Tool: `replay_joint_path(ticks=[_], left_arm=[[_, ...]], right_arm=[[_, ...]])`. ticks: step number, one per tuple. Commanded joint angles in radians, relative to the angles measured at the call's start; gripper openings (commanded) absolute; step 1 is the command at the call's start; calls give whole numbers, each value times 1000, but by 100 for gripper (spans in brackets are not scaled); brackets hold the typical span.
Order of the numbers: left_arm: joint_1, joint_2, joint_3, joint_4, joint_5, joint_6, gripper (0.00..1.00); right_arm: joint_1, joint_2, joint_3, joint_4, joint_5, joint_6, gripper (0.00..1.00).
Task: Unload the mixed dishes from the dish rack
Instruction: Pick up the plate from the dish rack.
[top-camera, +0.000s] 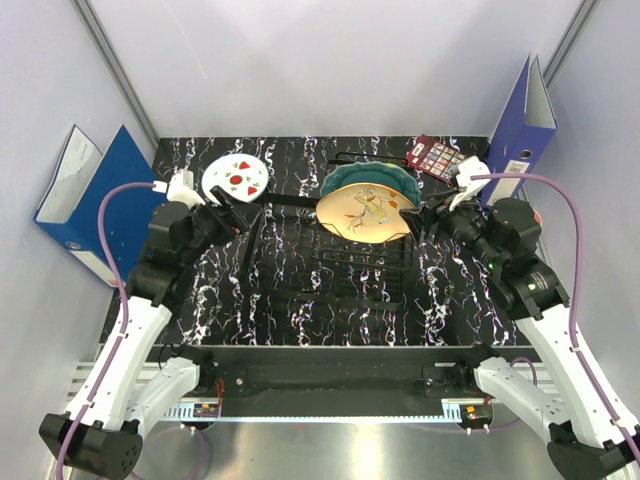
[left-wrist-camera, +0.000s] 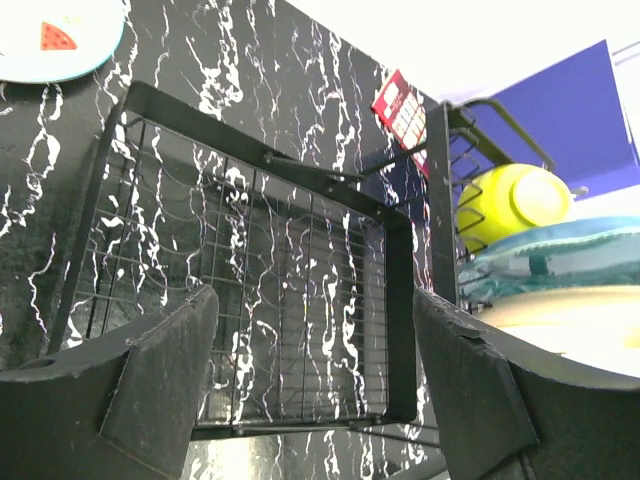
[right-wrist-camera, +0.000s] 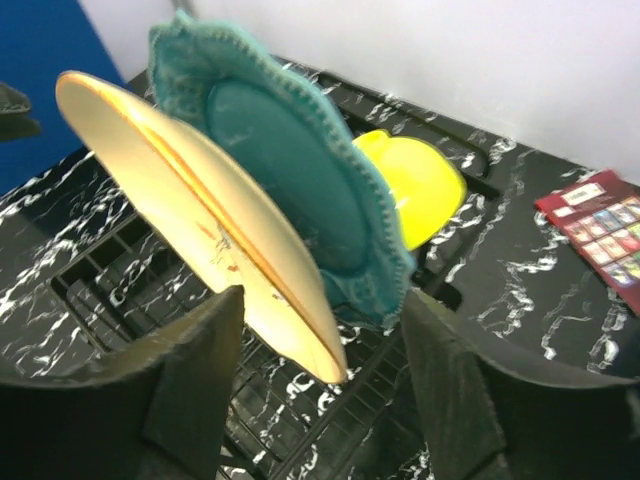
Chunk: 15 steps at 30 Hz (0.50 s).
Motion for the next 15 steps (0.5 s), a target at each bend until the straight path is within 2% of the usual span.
replay_joint_path(ticks=[1, 11, 14, 15], left_arm=[[-12, -18, -34, 23, 23, 18, 81], [-15, -41, -97, 51, 17, -7, 80], [-15, -38, -108, 52, 17, -8, 80], [-15, -39, -111, 52, 19, -8, 80]], right_arm=[[10, 16, -44, 127, -97, 19, 69], [8, 101, -38, 170, -142, -13, 65], [8, 135, -37, 185, -148, -16, 58], [10, 140, -42, 187, -150, -16, 51]])
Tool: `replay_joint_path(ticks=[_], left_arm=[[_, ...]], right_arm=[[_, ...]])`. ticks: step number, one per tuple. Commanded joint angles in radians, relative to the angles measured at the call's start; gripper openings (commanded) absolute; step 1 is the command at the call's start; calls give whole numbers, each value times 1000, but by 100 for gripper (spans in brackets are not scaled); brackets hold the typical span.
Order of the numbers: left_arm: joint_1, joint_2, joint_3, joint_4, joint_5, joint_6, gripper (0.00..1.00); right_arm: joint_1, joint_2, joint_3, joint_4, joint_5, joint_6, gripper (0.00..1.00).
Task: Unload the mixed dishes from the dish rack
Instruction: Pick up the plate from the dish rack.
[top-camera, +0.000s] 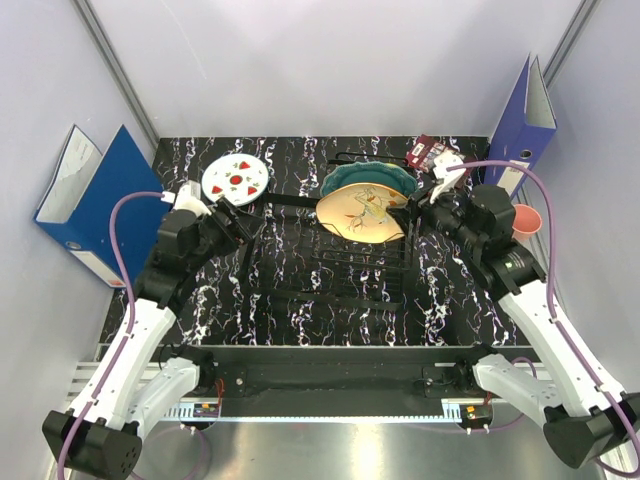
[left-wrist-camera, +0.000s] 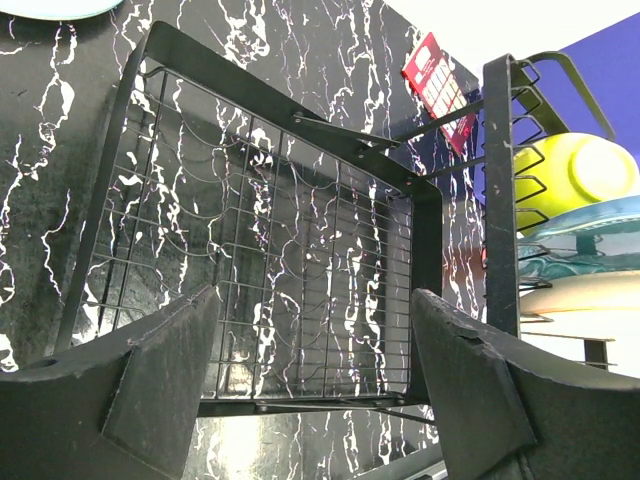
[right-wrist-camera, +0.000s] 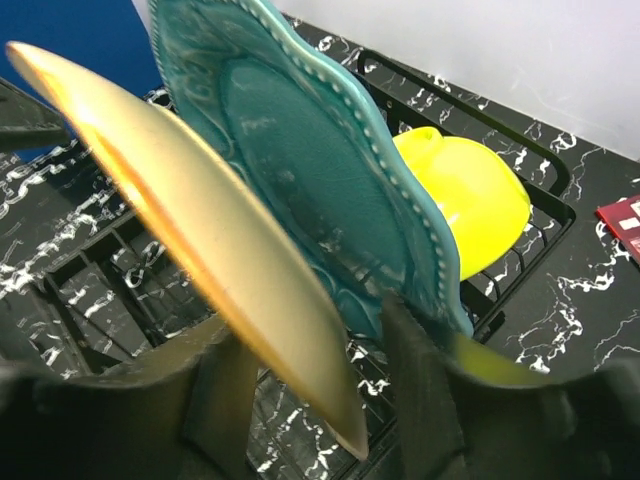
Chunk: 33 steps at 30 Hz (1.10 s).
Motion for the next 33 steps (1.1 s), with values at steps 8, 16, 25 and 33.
replay_joint_path(ticks=[8, 16, 25, 33], left_arm=[[-5, -22, -20, 51, 9, 2, 80], [-7, -10, -11, 51, 11, 0, 80], [-13, -7, 18, 46, -9, 12, 80], [-13, 10, 43, 42, -8, 14, 80]], right_arm=[[6, -5, -23, 70, 15, 0, 9], [8, -57, 5, 7, 55, -10, 0], [6, -69, 161, -46, -5, 13, 0], [6, -79, 285, -79, -46, 26, 0]])
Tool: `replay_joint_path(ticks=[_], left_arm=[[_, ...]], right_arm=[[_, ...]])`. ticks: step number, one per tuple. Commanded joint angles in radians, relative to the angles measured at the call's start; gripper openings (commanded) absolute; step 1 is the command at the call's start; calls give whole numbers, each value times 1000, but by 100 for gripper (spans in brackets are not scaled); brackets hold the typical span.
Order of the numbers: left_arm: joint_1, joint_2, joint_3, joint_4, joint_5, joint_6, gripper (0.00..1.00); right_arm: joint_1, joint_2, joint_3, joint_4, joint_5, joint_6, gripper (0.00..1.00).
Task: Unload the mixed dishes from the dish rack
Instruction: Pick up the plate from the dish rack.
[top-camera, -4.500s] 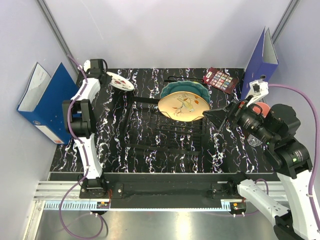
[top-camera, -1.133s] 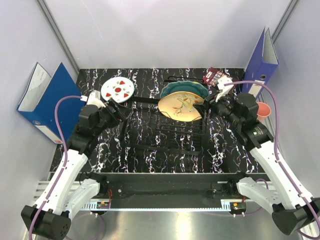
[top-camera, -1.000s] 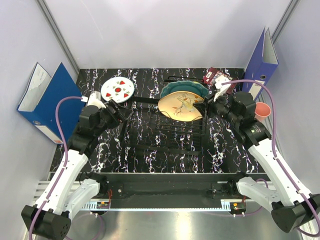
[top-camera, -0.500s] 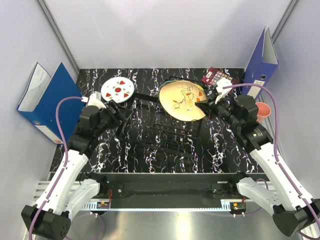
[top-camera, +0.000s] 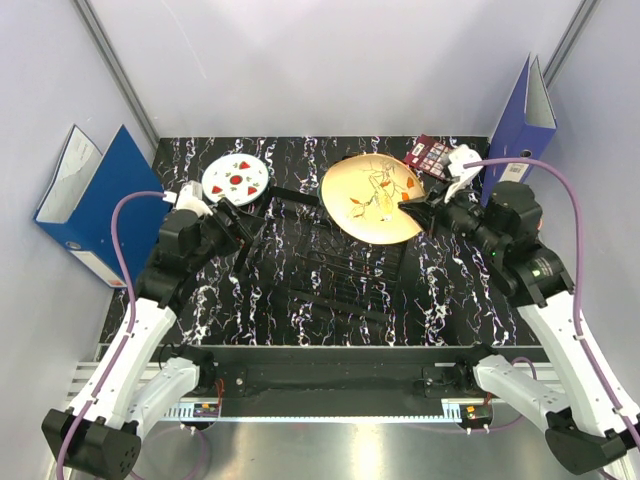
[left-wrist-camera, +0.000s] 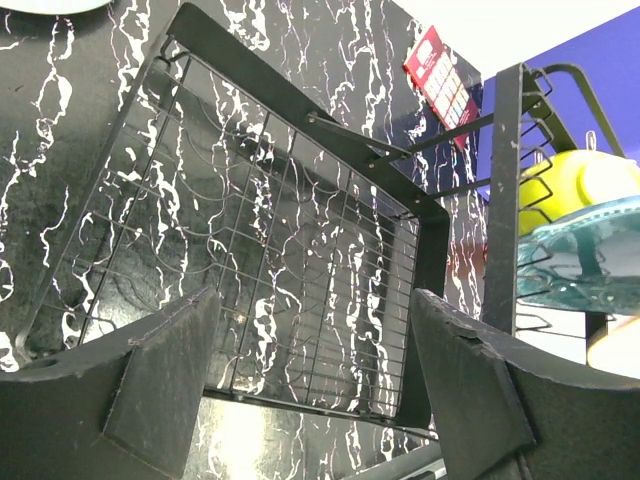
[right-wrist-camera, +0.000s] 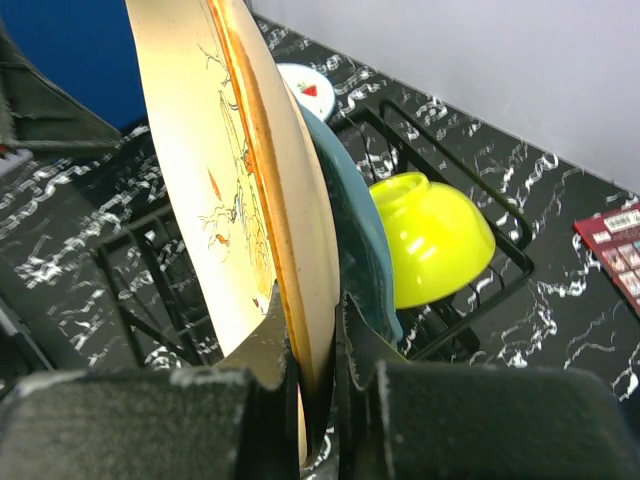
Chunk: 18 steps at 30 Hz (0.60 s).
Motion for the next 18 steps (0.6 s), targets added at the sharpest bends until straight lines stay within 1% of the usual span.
replay_joint_path(ticks=[1, 3, 6, 9, 12, 13, 14, 15, 16, 18], left_arm=[[-3, 8, 50, 41, -4, 10, 80], [-3, 10, 58, 42, -7, 10, 80], [-3, 11, 76, 38, -12, 19, 80], [-3, 11, 112, 30, -25, 30, 80], [-3, 8, 154, 26, -26, 40, 80], [-3, 4, 165, 29, -21, 42, 80], [-3, -5, 174, 33, -10, 40, 80], [-3, -10, 191, 56, 22, 37, 81], [-3, -16, 199, 70, 46, 21, 82], [-3, -35, 217, 126, 135, -7, 84]], right_arm=[[1, -52, 136, 114, -57, 62, 0], [2, -54, 150, 113, -57, 62, 0], [2, -52, 185, 111, -75, 106, 0], [1, -42, 225, 117, -106, 192, 0], [2, -23, 268, 111, -118, 350, 0], [1, -5, 292, 108, -132, 448, 0], [1, 7, 305, 105, -147, 496, 0], [1, 30, 315, 101, -161, 548, 0], [1, 44, 337, 101, -200, 639, 0], [4, 87, 358, 123, -254, 730, 0]])
